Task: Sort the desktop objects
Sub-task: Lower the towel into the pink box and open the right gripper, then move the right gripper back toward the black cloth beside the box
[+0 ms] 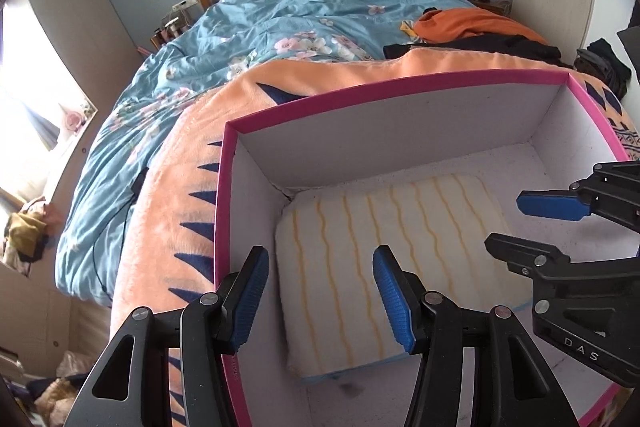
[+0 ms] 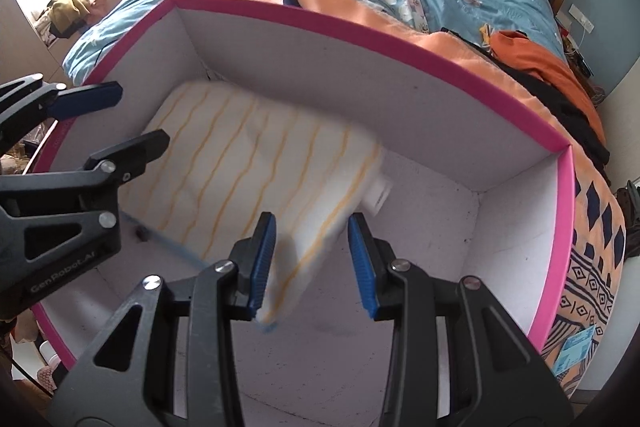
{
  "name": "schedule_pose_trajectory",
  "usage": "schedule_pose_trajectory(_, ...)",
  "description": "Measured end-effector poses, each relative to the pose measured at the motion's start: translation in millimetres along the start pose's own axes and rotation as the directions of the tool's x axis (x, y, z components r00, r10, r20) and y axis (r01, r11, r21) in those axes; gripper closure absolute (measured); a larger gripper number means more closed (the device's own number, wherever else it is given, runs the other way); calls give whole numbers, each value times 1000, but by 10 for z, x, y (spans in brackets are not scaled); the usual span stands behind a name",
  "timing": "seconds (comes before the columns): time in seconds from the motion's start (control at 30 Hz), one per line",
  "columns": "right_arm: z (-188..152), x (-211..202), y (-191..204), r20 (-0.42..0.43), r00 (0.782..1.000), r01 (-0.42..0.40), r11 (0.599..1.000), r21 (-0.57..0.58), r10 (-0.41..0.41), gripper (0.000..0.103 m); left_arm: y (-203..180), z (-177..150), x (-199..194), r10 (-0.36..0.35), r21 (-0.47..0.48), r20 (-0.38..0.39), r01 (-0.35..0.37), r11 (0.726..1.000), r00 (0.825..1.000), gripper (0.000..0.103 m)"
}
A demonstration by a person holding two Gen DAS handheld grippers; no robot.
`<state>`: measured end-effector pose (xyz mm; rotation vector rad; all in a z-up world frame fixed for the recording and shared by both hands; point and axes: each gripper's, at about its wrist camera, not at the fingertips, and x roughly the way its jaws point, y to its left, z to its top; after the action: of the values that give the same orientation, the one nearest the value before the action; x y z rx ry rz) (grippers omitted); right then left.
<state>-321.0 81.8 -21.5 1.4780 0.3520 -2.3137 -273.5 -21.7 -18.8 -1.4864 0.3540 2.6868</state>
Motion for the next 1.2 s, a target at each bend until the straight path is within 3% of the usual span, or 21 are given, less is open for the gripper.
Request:
schedule_pose_trajectory(0.27,-12,-78,29,35,999,6,1000,4,-6,63,85,-74,-143,-62,-28,50,64,998,997,47)
schedule_pose_trajectory(0.47,-152,-449,21,166,986,-19,1000,17,16,63,165,-234,-508,-136,-31,134,142,989,982,46)
schedule_pose_trajectory(0.77,-764,-1325,245,367,915,-158,986,-58,168,63,372,-689,-1178,-187,-43,253,204,978,949,40)
schedule_pose_trajectory(0.97,-1217,-1521,456,387,895,-196,974,-110,223,62,388,-1125,-1364,-205,-23,269,219,976,941,39)
schedule_pose_trajectory(1.2,-1696,-1436,541,330,904,-255,963,-91,271,59,293,-1581,-1270,-262,3,185,267,964,947,39)
